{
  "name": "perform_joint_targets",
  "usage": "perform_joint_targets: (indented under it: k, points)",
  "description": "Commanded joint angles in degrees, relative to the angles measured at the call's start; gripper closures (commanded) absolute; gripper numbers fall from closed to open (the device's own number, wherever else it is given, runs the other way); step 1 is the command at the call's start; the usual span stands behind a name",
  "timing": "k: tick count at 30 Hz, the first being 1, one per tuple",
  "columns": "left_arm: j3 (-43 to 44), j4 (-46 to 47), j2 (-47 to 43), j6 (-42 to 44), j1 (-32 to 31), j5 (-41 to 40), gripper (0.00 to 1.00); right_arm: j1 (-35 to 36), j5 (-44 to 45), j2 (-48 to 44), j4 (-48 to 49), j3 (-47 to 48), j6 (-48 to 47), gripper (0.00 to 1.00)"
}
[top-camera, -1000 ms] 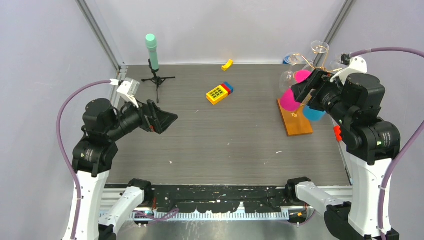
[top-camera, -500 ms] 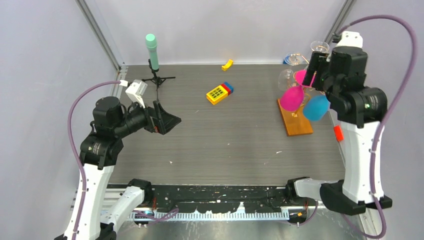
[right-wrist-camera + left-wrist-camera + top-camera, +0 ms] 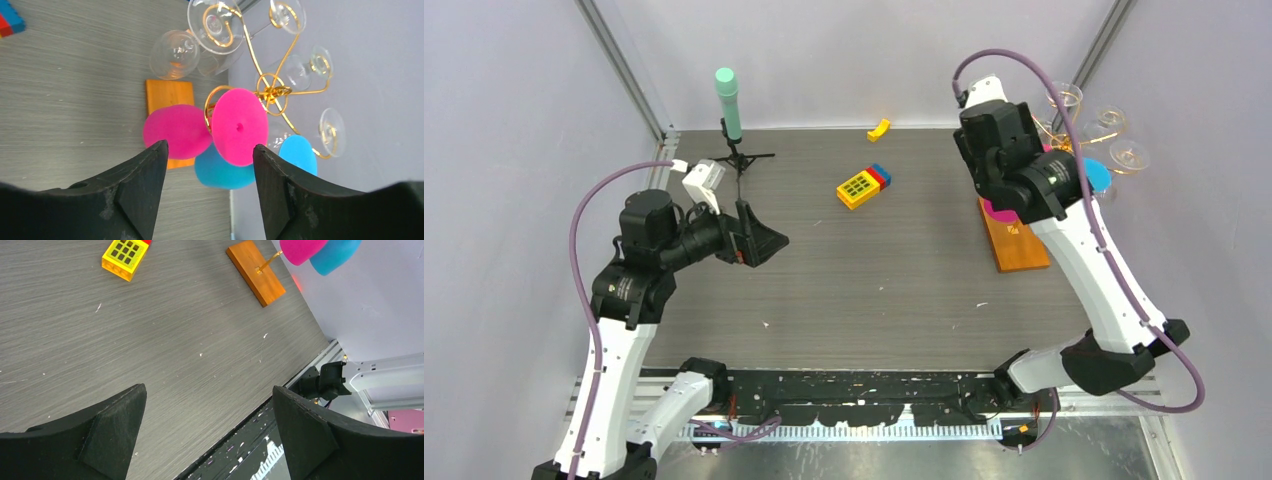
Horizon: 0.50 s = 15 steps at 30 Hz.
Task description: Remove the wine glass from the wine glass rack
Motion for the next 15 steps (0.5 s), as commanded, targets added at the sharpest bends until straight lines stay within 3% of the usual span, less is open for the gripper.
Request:
perform_joint_targets:
  k: [1,5,15]
  points:
    - [-0.6,1.7,-0.8,1.2,0.4,1.2,0.0,2.0,9.8,0.7,5.0,0.5,-7.6,0.34]
    - [-0.7,1.7,-0.9,1.2,0.4,1.6,0.0,2.6,13.1,1.1,5.9,-1.7,-10.0,0.45]
    - [-0.5,1.6,-0.6,1.6,0.2,2.6,0.0,2.8,14.3,0.2,7.0,-6.2,-12.2,0.54]
